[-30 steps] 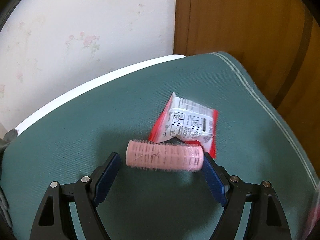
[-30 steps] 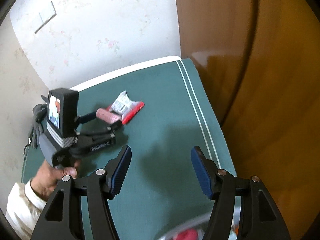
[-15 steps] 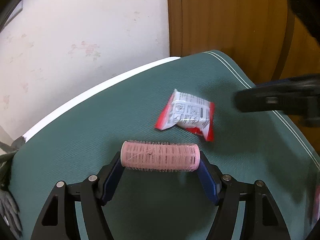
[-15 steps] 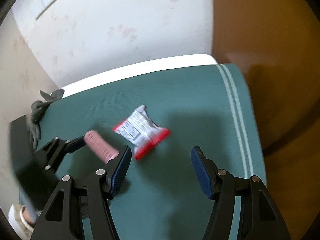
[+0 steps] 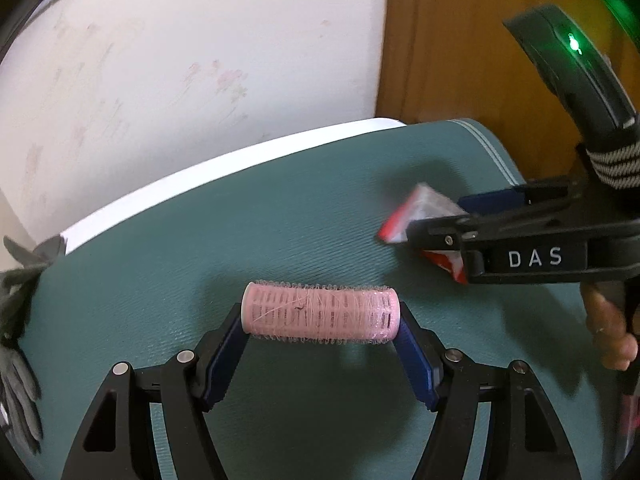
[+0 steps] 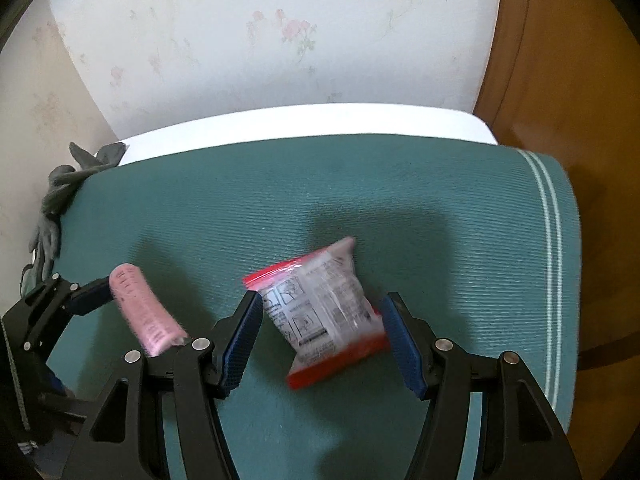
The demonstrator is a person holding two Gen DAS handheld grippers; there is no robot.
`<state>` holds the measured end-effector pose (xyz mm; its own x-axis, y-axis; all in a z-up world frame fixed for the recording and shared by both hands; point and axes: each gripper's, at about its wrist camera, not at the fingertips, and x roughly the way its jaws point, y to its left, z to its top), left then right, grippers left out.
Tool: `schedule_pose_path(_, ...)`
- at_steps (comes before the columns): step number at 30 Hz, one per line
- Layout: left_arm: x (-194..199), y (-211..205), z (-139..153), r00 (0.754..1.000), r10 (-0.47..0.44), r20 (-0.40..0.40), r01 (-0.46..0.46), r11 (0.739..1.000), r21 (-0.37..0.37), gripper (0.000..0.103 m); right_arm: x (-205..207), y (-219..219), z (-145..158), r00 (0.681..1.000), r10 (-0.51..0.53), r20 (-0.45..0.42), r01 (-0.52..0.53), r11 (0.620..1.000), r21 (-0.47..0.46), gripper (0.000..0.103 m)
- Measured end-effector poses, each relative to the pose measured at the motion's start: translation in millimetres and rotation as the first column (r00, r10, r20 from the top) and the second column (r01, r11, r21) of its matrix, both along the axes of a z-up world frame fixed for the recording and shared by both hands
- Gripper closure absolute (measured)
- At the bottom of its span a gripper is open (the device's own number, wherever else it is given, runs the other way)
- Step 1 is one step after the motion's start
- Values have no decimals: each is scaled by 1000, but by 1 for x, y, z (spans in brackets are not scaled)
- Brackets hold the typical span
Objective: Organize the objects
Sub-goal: 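Grasp the small pink curler with left tool while right tool grasps the red-white snack packet, then carry the small curler over the bowl with left tool while right tool carries the packet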
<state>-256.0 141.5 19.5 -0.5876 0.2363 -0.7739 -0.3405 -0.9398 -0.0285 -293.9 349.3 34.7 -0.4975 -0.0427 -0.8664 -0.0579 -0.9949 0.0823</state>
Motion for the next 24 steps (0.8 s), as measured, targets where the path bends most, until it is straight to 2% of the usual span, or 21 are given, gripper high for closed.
schedule_pose_path(3,-6,-2,-3,1000,9,12,-9,1000,7,29,-4,-1,-10,1000,-6,17,6,1000,15,40)
schedule_pose_path(5,-6,-2,-4,1000,10,13,-10,1000,8,29,-2,-4,-14,1000,8,25,-9,998,57,41)
schedule_pose_path(6,-6,-2,-4,1000,9,13,-9,1000,8,29,0,-5,-15,1000,12,26,-14,998,69,43)
schedule_pose_path(7,-7,-2,-4,1000,6,12,-6,1000,9,29,2,-6,-15,999,16,27,-18,997,74,50)
schedule_pose_path(9,-4,-1,-3,1000,3,8,-3,1000,9,29,6,-3,-14,999,10,38,-12,998,60,57)
schedule_pose_path(13,0,0,1,1000,-11,-4,11,1000,12,29,17,8,-8,998,-38,44,38,999,14,60)
schedule_pose_path(18,8,6,7,999,-36,-20,36,999,22,29,41,21,13,995,-98,22,98,995,-22,61)
schedule_pose_path(24,19,16,19,996,-82,-46,84,995,47,29,94,34,60,986,-163,-42,160,985,-60,61)
